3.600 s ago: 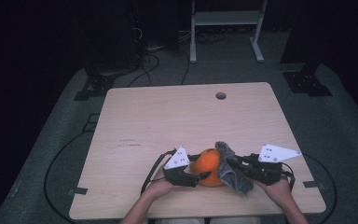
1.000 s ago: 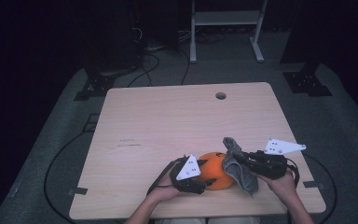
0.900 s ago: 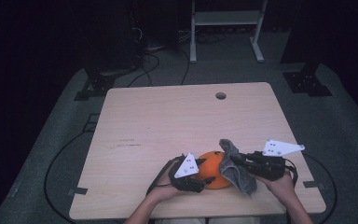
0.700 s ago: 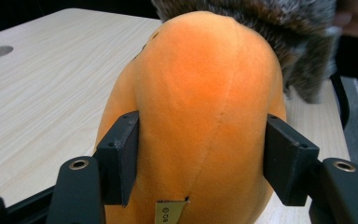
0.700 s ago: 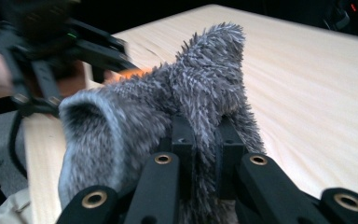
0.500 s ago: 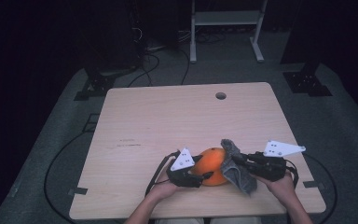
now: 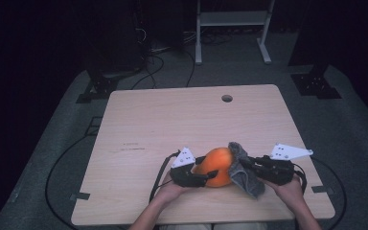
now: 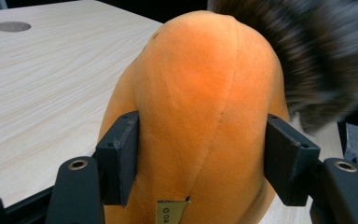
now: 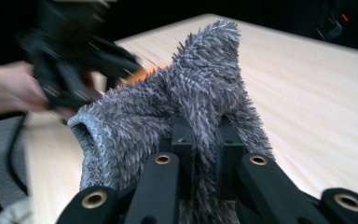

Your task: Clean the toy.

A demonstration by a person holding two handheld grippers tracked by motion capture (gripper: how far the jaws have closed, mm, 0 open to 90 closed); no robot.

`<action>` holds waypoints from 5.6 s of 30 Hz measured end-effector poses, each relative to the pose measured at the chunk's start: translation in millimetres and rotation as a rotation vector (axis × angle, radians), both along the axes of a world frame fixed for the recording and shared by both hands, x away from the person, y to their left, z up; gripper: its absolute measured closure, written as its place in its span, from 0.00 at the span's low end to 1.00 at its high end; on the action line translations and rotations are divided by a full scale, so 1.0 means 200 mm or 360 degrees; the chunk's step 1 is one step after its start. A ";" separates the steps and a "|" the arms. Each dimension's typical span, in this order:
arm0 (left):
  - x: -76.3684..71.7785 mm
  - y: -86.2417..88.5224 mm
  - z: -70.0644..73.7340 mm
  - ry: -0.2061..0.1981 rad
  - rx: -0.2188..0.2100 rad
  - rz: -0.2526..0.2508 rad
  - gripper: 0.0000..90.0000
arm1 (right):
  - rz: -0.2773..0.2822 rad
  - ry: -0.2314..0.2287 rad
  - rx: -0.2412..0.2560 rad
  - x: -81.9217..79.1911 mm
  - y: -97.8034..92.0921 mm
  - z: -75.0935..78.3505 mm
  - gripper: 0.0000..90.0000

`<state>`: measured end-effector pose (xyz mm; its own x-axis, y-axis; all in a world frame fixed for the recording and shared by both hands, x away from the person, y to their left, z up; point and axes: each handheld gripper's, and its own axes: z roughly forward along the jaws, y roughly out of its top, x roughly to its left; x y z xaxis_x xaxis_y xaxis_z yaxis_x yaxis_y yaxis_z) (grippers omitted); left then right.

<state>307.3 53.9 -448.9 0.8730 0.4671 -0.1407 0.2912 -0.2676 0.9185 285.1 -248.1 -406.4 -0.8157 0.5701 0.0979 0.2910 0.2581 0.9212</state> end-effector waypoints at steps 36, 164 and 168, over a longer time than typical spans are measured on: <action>-0.04 -0.04 0.03 -0.0051 0.0143 0.0034 0.30 | -0.0044 0.0058 -0.0105 0.08 0.05 -0.08 0.90; 0.17 0.01 0.25 -0.0124 0.0455 0.0048 0.60 | -0.0398 0.0220 -0.0212 0.16 -0.28 -0.23 0.64; 0.19 0.03 0.26 -0.0138 0.0476 0.0080 0.60 | -0.0423 0.0203 -0.0185 0.17 -0.28 -0.23 0.59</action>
